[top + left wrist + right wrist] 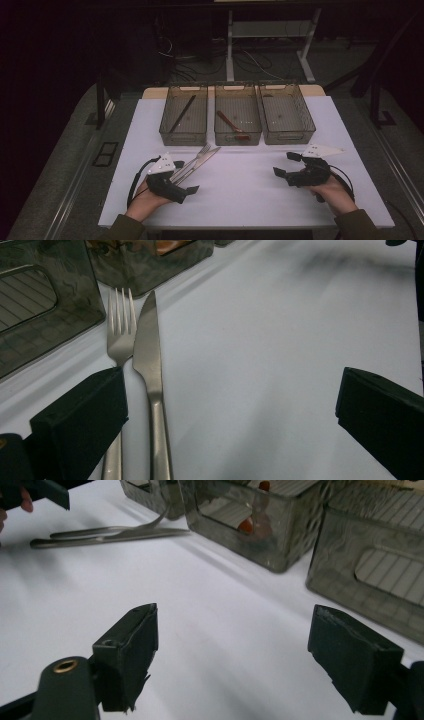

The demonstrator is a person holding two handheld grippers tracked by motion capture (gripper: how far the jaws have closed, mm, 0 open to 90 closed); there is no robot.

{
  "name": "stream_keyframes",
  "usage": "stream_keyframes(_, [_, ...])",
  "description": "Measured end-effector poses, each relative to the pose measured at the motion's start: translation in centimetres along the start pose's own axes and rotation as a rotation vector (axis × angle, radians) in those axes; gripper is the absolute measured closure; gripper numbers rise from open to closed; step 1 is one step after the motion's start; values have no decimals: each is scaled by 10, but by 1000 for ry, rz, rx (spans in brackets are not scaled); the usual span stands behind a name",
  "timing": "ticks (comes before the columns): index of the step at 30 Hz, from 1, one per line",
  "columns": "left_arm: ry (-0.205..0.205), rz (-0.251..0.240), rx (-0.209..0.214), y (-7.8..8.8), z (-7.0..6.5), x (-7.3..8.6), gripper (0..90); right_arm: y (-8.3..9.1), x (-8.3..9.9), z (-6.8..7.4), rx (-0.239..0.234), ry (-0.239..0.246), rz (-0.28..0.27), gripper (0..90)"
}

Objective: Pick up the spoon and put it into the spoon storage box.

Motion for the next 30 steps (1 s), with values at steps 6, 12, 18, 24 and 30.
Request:
stream_keyframes(6, [0, 3, -6, 0, 0, 0, 0, 11, 16, -4, 7, -8, -2, 192])
stream_keyframes(12, [9, 16, -15, 2, 1, 1, 8, 23, 33, -6, 21, -20, 12, 192])
stream_keyframes(18, [29, 17, -39, 7, 8, 1, 98, 25, 34, -9, 24, -16, 11, 192])
stream_keyframes(24, [52, 24, -65, 12, 15, 2, 221, 23, 35, -8, 17, -5, 20, 192])
stream_keyframes(30, [71, 38, -80, 17, 20, 5, 358, 23, 35, -8, 18, -5, 21, 192])
Point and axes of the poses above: each handheld gripper's, and its own axes: y roughly backward along the jaws, x roughly out of its underside, z roughly to its left, the point moved 6 cm from there along -y, roughly forward along the jaws, and after that the axes turned 12 degrees about -y, right-handed, at the moved point
